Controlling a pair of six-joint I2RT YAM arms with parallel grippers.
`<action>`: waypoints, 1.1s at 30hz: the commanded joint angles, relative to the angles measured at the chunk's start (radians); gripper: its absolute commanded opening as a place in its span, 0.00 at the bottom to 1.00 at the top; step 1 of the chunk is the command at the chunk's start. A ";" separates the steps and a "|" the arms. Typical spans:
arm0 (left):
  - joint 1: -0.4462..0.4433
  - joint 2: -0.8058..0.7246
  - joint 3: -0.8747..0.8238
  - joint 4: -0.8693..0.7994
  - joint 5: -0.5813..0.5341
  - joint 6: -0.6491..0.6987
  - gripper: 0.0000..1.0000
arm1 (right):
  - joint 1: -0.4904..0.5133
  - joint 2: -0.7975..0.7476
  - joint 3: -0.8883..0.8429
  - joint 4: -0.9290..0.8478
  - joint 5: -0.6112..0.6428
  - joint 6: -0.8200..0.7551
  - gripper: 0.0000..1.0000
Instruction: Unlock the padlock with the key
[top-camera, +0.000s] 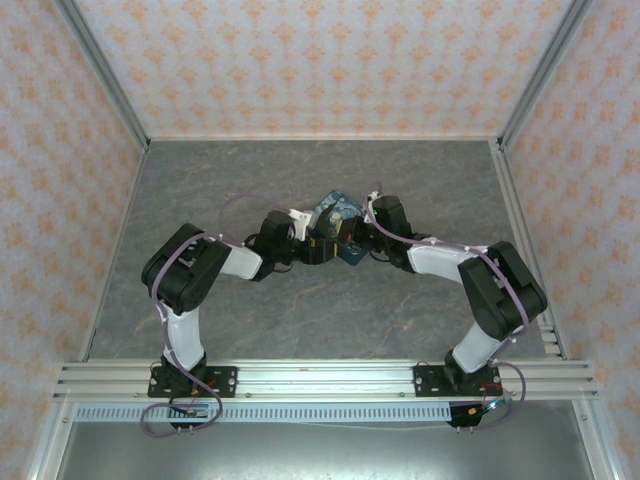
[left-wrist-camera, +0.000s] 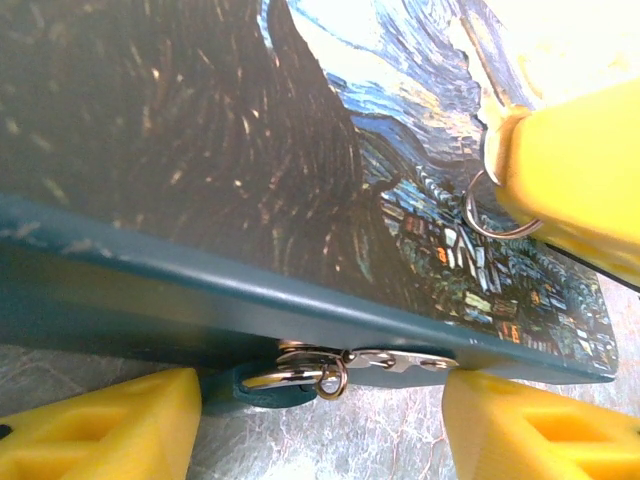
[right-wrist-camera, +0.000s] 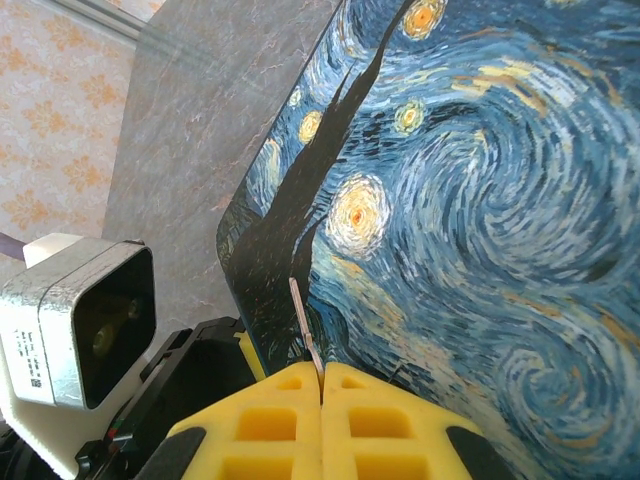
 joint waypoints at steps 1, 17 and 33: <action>-0.015 0.053 0.017 0.003 -0.015 0.020 0.63 | 0.014 0.038 -0.022 -0.057 0.010 -0.016 0.00; -0.054 0.029 -0.008 -0.020 -0.061 0.014 0.51 | 0.023 0.035 -0.025 -0.042 0.012 -0.012 0.00; -0.076 0.039 0.009 -0.018 -0.099 -0.035 0.41 | 0.030 0.032 -0.025 -0.041 0.017 -0.008 0.00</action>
